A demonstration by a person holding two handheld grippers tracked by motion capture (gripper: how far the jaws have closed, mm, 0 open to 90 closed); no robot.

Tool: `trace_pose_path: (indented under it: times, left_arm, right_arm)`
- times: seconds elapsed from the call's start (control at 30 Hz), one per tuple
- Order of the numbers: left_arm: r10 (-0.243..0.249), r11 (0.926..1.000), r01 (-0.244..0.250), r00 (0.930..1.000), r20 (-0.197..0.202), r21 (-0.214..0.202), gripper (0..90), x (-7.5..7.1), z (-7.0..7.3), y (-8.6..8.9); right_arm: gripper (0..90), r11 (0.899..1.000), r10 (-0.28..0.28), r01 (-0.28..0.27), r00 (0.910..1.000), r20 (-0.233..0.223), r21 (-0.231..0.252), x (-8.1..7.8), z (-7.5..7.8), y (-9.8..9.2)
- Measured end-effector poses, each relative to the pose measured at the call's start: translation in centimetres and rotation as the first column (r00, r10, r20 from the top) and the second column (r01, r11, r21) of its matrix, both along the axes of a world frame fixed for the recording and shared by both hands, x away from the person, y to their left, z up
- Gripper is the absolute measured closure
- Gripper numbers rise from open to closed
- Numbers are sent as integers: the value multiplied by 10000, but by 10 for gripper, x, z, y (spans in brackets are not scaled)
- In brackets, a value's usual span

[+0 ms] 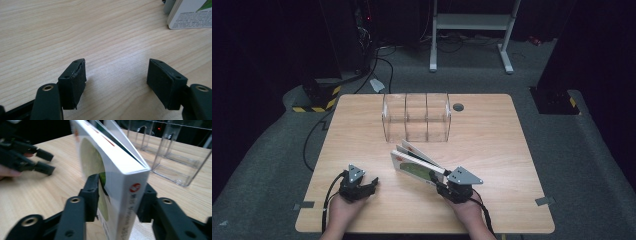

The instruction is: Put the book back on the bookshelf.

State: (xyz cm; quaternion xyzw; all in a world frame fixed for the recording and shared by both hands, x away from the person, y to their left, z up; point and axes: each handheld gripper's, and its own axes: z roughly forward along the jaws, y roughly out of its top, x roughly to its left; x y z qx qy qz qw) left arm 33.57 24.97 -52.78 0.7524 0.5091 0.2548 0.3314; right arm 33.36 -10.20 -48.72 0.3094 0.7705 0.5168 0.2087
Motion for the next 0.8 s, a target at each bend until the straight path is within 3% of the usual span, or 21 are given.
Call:
trace_pose_path:
  times: [0.13, 0.27, 0.33, 0.47, 0.8]
  left_arm:
    - [308, 9994, -309, 9995, -122, -129, 293, 8, 0, 4]
    - [589, 9982, -589, 9982, -81, 91, 240, 17, 0, 7]
    - [659, 9977, -657, 9977, -123, 182, 210, 21, 0, 9]
    - [759, 9969, -766, 9965, -351, -204, 186, 29, -1, 12]
    - [841, 9961, -853, 9954, -463, -244, 176, 37, -1, 14]
  right_arm:
    - [710, 9997, 131, -126, 9996, 240, -217, -8, 0, 2]
    - [727, 9995, 49, -38, 9994, 353, -328, -14, 1, -2]
    - [723, 9994, -88, 100, 9993, 353, -346, -16, 1, -6]
    - [723, 9986, -453, 461, 9986, 277, -277, -20, 1, -17]
    - [714, 9918, -1238, 1245, 9920, 244, -298, -27, 2, -38]
